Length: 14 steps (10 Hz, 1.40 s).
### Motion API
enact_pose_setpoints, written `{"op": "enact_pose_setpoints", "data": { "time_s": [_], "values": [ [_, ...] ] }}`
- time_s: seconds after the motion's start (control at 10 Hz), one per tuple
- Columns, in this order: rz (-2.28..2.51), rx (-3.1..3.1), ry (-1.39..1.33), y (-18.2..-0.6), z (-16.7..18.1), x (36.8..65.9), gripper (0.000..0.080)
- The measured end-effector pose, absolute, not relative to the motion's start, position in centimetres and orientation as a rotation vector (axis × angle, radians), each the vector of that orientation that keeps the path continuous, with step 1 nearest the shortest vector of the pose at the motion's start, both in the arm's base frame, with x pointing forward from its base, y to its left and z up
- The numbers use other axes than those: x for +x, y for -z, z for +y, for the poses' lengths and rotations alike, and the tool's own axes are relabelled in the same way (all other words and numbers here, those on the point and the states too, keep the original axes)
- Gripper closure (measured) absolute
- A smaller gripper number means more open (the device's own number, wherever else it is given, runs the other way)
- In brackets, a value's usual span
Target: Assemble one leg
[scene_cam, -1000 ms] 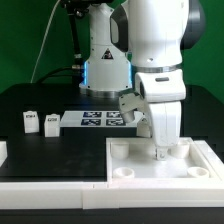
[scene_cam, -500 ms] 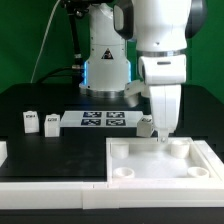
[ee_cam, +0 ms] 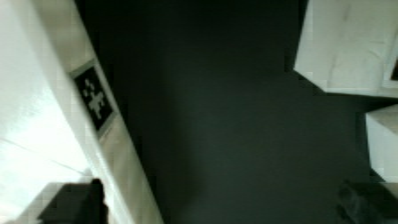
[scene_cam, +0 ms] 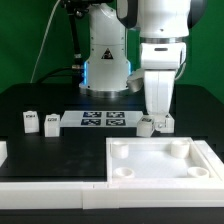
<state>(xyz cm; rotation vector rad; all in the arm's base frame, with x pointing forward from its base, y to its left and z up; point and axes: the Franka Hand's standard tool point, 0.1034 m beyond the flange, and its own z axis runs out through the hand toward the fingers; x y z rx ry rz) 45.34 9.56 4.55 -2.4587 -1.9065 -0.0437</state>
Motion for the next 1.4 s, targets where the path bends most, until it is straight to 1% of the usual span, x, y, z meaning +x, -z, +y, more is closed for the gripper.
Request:
{"op": "enact_pose_setpoints", "data": {
  "time_s": [0.2, 0.4, 0.5, 0.8, 1.0, 1.1, 1.2, 1.4],
  "values": [
    [-1.552, -2.685, 0.037, -4.5, 9.8, 45.1, 0.015],
    [-1.081, -2.898, 0.002, -4.1, 11.2, 42.8, 0.015],
    [-0.935, -2.948, -0.009, -4.0, 11.9, 42.3, 0.015],
    [-0.303, -3.055, -0.069, -3.4, 12.7, 40.8, 0.015],
    [-0.297, -3.055, -0.079, -3.5, 12.7, 40.8, 0.015],
    [-0.3, -3.057, -0.151, -3.4, 12.7, 40.5, 0.015],
    [-0.299, -3.057, -0.142, -3.5, 12.7, 40.8, 0.015],
    [-0.275, -3.053, -0.501, -3.5, 12.7, 38.8, 0.015]
  ]
}}
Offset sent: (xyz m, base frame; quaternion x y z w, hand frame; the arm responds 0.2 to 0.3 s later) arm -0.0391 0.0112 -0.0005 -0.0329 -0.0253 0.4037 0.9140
